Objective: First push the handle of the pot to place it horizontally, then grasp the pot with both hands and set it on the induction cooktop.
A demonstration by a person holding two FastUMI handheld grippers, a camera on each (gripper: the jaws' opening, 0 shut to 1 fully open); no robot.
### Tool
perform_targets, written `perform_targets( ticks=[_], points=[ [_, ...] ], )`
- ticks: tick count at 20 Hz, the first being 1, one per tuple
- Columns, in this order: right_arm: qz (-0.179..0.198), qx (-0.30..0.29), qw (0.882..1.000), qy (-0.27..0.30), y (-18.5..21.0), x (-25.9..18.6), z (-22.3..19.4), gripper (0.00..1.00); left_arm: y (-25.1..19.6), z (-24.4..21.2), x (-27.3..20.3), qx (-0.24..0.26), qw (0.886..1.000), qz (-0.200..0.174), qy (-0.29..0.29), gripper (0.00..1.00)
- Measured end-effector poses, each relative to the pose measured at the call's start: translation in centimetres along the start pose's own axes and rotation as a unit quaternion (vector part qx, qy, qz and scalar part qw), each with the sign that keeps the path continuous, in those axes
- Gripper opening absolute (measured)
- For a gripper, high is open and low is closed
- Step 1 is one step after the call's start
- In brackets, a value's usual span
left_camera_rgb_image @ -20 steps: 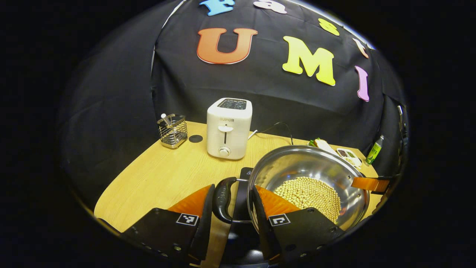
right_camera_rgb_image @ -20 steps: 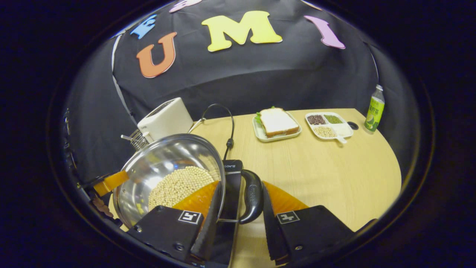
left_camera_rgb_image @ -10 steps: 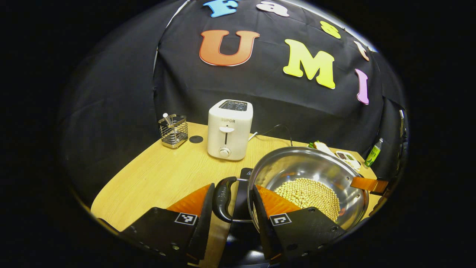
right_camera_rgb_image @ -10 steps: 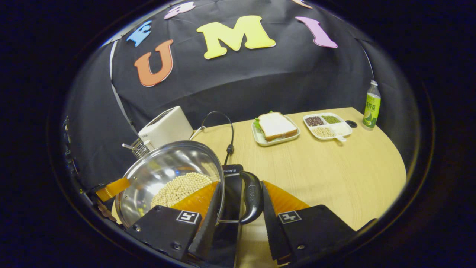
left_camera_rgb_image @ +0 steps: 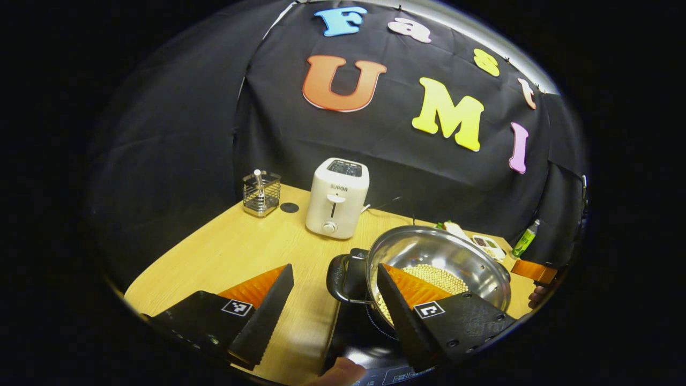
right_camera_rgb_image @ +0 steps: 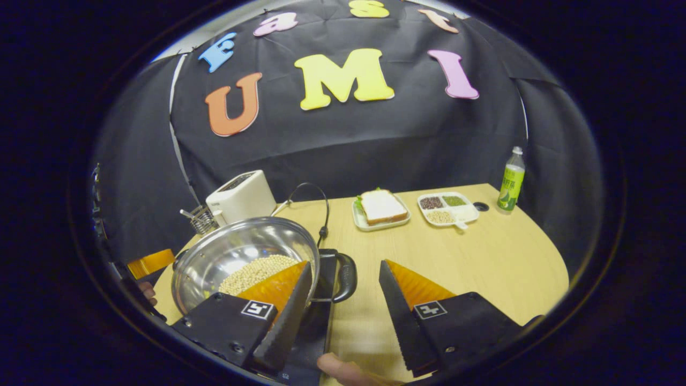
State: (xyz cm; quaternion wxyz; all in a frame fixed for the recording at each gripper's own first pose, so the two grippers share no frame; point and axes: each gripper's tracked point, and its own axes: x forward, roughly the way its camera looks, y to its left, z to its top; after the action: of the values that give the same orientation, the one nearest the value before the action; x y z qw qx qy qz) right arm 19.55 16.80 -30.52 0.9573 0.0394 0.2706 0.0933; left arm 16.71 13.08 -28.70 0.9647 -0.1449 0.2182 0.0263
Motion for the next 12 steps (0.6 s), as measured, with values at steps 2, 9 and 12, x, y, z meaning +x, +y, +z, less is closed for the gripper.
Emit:
perform_targets(
  ticks=[2,9,12],
  points=[
    [0.002,-0.026,0.999,-0.032,-0.1,-2.5,1.5,0.8,-0.3,1.1,-2.8,0.006,1.0,0.002,-0.026,0.94],
    [-0.038,-0.083,0.984,-0.155,-2.8,-13.7,6.0,0.81,-4.9,5.5,-12.6,0.041,0.993,-0.007,-0.107,0.94],
    [-0.048,-0.071,0.978,-0.189,-4.2,-19.4,7.0,0.84,-8.7,6.9,-16.0,0.061,0.991,-0.022,-0.121,0.95]
  ],
)
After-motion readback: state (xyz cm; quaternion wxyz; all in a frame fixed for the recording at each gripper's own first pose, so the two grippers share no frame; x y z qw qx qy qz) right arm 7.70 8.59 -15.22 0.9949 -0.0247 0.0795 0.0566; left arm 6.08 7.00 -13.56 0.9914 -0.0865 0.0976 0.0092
